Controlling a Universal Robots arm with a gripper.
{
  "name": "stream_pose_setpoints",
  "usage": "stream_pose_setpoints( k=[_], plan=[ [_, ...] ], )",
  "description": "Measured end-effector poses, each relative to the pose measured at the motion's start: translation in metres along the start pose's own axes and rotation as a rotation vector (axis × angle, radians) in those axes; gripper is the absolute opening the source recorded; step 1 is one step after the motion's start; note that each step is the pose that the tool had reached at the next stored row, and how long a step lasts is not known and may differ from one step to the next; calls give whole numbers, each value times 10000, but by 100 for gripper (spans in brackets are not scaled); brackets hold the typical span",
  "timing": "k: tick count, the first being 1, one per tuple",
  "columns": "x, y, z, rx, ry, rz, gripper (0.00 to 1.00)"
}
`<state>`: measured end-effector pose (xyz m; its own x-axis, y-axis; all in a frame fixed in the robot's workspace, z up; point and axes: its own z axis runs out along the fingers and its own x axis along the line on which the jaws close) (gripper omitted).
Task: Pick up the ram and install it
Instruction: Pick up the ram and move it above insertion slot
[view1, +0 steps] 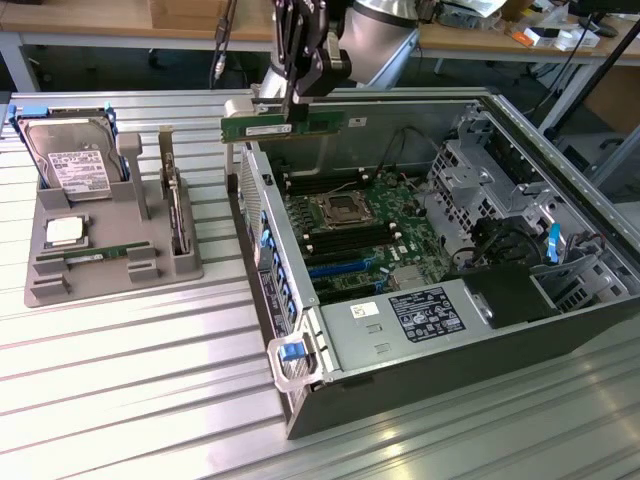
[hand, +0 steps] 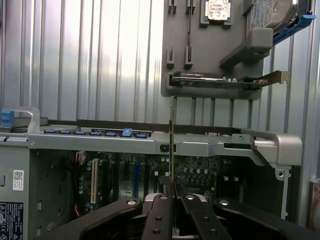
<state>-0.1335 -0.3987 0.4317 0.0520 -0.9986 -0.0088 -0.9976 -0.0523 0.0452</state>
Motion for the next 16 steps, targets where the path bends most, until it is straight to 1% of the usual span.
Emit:
stream_pose_setpoints(
  k=[3, 5, 12, 16],
  plan=[
    [1, -29, 0, 0, 0, 1, 12],
    [3, -67, 0, 0, 1, 0, 12],
    [8, -151, 0, 0, 0, 0, 12],
    [12, -240, -2, -1, 1, 0, 12]
  ],
)
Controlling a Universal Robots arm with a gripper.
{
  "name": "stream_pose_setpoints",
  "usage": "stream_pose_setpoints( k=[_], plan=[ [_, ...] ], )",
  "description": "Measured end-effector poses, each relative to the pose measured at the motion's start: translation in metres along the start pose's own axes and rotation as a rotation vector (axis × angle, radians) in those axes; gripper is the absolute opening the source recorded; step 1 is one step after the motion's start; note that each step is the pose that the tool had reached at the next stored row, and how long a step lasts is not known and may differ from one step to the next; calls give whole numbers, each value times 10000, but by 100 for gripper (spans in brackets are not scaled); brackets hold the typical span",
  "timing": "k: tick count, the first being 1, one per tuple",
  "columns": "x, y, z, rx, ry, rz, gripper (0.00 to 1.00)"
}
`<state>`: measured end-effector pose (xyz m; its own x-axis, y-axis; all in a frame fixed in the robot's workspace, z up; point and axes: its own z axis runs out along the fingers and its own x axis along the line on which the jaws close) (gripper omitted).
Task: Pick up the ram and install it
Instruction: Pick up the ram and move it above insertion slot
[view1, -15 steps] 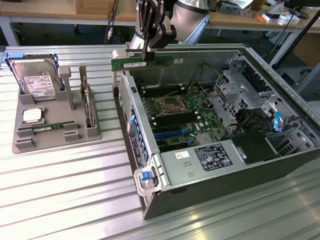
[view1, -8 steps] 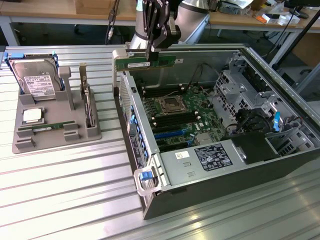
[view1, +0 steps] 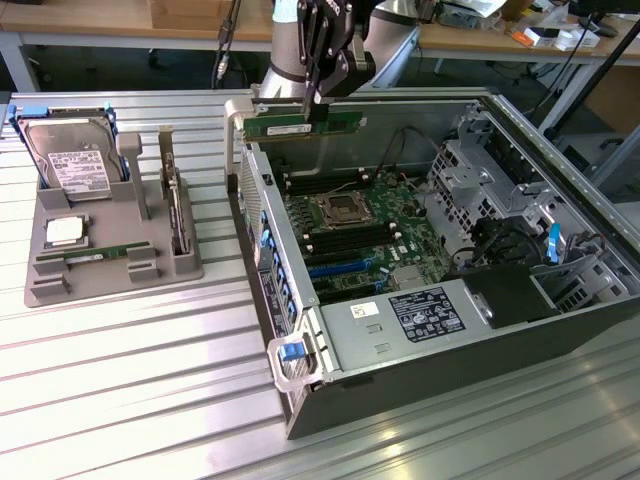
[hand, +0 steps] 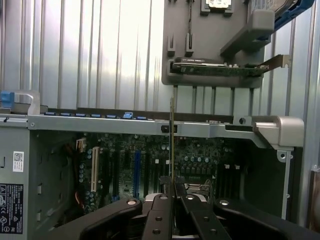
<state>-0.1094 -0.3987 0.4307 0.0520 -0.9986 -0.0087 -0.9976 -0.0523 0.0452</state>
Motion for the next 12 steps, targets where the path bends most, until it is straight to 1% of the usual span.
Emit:
stream_pose_setpoints(
  k=[5, 12],
  plan=[
    [8, -143, -3, 1, -2, 0, 12],
    [14, -277, -6, 0, -1, 0, 12]
  ],
)
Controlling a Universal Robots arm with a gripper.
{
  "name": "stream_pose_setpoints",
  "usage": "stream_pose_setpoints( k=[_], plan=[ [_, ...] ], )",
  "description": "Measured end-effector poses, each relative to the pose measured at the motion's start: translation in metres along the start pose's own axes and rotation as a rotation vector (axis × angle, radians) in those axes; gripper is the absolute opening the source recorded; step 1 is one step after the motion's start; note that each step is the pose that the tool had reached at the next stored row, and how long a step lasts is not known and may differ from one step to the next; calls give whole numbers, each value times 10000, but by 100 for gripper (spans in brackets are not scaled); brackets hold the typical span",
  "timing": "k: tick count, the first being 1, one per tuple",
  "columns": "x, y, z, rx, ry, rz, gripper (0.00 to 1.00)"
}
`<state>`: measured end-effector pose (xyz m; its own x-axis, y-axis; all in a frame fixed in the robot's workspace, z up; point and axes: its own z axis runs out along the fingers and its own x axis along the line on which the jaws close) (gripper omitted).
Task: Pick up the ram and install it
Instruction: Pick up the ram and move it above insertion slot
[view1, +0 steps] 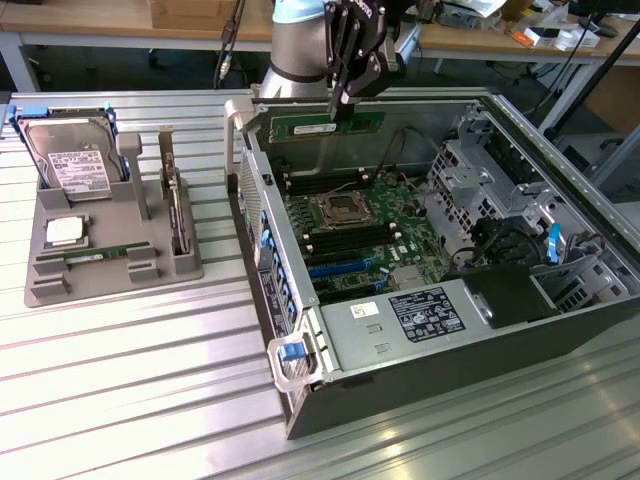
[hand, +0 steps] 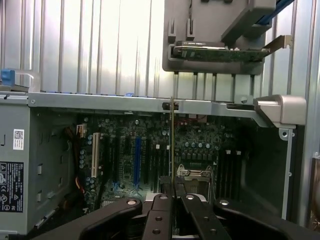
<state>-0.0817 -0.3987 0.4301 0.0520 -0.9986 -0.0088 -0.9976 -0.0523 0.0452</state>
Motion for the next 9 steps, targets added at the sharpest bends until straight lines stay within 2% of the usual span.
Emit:
stream_pose_setpoints(
  k=[9],
  plan=[
    [11, -209, -6, 0, 0, 0, 12]
  ],
)
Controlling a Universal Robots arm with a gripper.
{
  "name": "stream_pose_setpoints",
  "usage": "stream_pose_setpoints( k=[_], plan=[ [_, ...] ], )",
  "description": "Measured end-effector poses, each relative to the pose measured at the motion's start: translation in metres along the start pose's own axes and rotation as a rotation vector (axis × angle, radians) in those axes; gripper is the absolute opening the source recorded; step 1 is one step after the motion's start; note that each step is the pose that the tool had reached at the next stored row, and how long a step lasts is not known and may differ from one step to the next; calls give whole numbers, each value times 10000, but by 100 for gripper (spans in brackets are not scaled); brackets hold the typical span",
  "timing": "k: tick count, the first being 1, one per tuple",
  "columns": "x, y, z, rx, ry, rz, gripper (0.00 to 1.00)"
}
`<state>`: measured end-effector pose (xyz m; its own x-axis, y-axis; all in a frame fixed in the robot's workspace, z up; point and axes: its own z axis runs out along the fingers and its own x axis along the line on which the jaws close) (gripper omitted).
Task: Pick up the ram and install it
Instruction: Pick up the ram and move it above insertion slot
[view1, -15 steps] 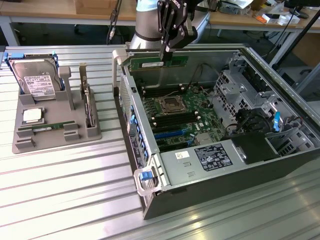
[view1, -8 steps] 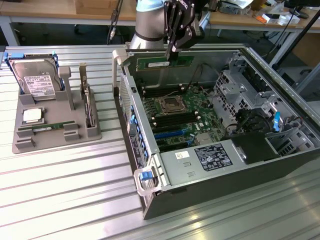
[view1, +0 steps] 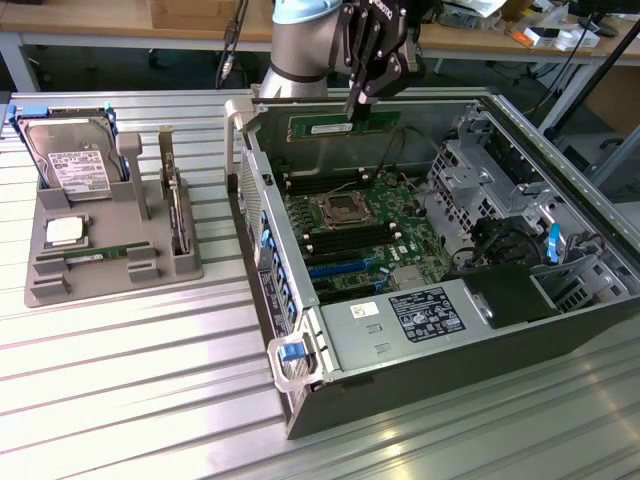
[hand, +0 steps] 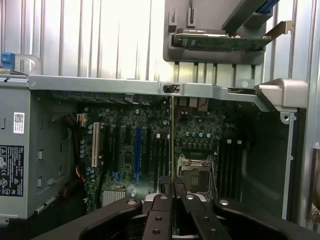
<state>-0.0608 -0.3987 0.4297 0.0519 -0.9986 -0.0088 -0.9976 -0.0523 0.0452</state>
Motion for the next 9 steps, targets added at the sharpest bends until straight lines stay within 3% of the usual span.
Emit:
stream_pose_setpoints(
  k=[9],
  plan=[
    [10, -183, -5, 0, 0, -1, 12]
  ],
)
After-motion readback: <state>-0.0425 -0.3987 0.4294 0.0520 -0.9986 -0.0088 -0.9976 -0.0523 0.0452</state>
